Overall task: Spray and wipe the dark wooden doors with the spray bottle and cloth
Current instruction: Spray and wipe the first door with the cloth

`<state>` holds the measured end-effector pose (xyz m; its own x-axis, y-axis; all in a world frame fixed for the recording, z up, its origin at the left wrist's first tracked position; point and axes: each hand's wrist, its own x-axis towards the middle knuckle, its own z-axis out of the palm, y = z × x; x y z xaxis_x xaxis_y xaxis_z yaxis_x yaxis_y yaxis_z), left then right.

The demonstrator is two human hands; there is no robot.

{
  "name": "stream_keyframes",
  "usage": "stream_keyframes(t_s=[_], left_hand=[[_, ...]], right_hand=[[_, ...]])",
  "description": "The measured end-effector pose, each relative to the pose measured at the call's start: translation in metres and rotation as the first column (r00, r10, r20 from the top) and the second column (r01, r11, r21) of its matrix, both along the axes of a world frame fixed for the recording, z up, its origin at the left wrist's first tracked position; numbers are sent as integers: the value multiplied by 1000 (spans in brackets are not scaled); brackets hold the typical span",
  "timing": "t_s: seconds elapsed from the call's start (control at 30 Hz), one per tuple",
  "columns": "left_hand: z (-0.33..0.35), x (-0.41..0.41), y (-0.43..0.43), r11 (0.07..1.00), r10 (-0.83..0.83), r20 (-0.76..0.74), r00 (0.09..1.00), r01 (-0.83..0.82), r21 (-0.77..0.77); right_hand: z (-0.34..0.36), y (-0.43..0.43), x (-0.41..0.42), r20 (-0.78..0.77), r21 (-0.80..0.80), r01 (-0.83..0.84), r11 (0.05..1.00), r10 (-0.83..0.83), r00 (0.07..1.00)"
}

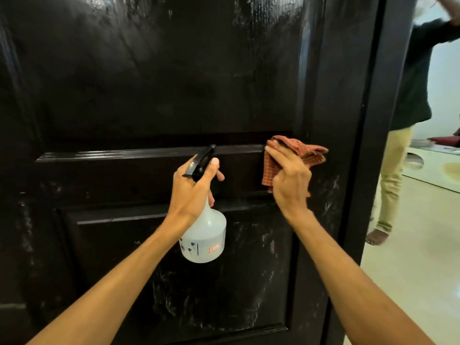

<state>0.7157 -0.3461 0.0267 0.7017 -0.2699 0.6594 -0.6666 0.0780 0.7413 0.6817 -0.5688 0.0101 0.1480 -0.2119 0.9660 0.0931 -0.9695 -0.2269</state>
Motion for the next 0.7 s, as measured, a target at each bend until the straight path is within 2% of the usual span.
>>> stream_keyframes(t_s=[0.1,0.13,0.23,0.3,0.47,0.6,0.7], left_hand=[[-2,-8,-25,999,-43,-6,999,43,17],[-2,-10,-32,998,-55,-9,998,55,20],[-3,-14,-47,996,-79,-14,997,79,34],[-3,-14,-52,995,-85,-13,996,85,46],[-4,-11,-51,995,-85,-12,996,85,53],[-2,-6,-52,996,-74,2,997,74,53],[-4,-3,-49,997,-70,-3,998,70,32]], right_hand=[[-4,-2,0,-136,-182,-90,979,65,989],[-2,-18,-6,-154,-198,-102,975,72,985],[3,-63,-24,-51,-59,-32,998,29,998],[-3,-63,-19,-24,22,0,1000,0,1000],[-1,-55,-6,-42,-32,0,999,-1,999],[44,-57,12,27,68,-16,998,14,1000],[9,-49,14,-29,69,18,997,-16,999]])
